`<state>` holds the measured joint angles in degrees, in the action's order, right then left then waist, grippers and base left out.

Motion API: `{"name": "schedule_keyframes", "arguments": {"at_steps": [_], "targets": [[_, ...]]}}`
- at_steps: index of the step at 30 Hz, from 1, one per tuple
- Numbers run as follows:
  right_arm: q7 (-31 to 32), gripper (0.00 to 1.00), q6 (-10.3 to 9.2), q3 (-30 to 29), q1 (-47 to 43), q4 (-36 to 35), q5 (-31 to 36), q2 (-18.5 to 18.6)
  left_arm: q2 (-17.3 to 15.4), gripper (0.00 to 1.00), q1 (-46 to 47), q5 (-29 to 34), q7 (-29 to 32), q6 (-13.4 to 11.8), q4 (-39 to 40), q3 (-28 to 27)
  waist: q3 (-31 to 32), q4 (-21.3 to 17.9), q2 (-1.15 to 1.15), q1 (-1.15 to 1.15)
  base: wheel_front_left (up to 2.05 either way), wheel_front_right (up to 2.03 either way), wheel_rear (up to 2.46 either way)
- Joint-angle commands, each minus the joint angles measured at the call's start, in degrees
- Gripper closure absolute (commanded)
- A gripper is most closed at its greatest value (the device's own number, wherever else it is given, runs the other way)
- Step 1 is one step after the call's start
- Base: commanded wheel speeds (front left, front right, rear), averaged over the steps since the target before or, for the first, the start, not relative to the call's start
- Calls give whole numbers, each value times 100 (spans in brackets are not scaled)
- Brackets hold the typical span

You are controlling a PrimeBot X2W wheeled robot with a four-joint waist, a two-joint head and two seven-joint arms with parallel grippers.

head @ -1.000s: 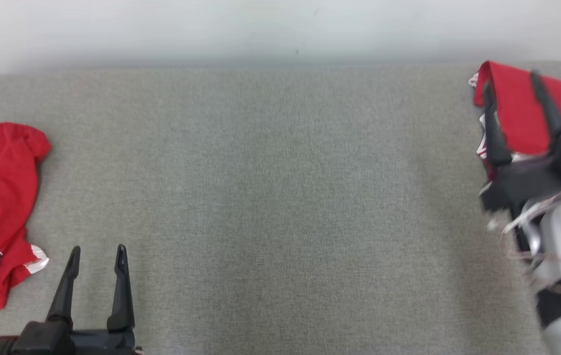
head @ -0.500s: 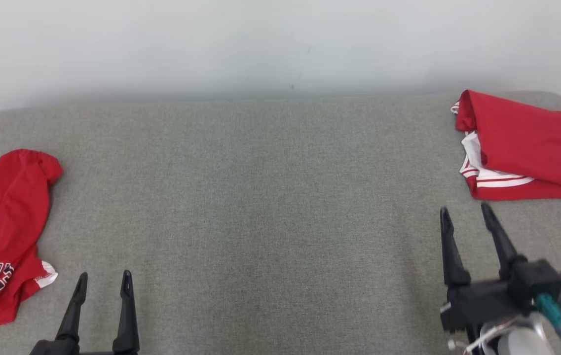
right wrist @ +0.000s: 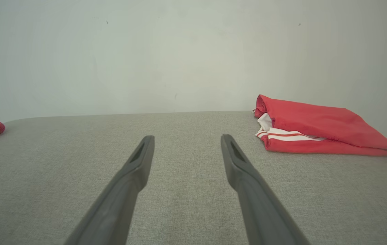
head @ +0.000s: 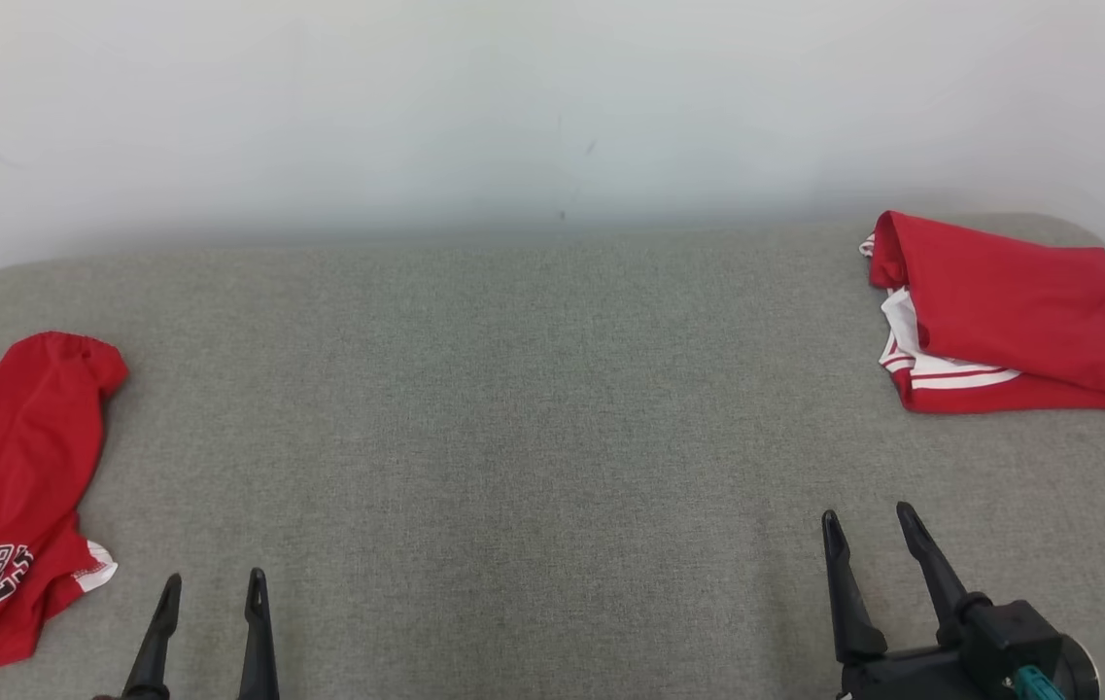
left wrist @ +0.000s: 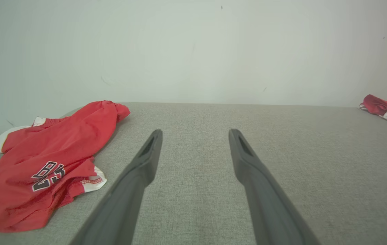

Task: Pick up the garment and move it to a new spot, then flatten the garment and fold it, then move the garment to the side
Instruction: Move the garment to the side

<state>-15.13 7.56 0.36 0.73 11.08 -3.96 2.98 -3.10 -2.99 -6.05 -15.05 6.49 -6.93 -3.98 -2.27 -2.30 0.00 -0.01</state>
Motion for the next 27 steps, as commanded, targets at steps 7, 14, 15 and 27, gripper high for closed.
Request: {"name": "schedule_keyframes", "arguments": {"at_steps": [7, 14, 15, 27], "targets": [[-4, 0, -12, 87, -118, 121, -133, -15, 21, 0, -156, 45, -10, -96, -114, -50, 120, 51, 0, 1, 0, 0, 0], [-4, 0, -11, 110, -145, 191, -171, -15, 25, 0, -169, 14, -10, -85, -161, -47, 146, 98, 0, 1, 0, 0, 0], [-4, 0, -12, 120, -148, 198, -162, -15, 25, 0, -169, 2, -10, -90, -170, -43, 147, 103, 0, 1, 0, 0, 0], [-4, 0, -12, 152, -143, 235, -187, -16, 26, 0, -158, -14, -10, -142, -157, 2, 129, 124, 0, 1, 0, 0, 0]]}}
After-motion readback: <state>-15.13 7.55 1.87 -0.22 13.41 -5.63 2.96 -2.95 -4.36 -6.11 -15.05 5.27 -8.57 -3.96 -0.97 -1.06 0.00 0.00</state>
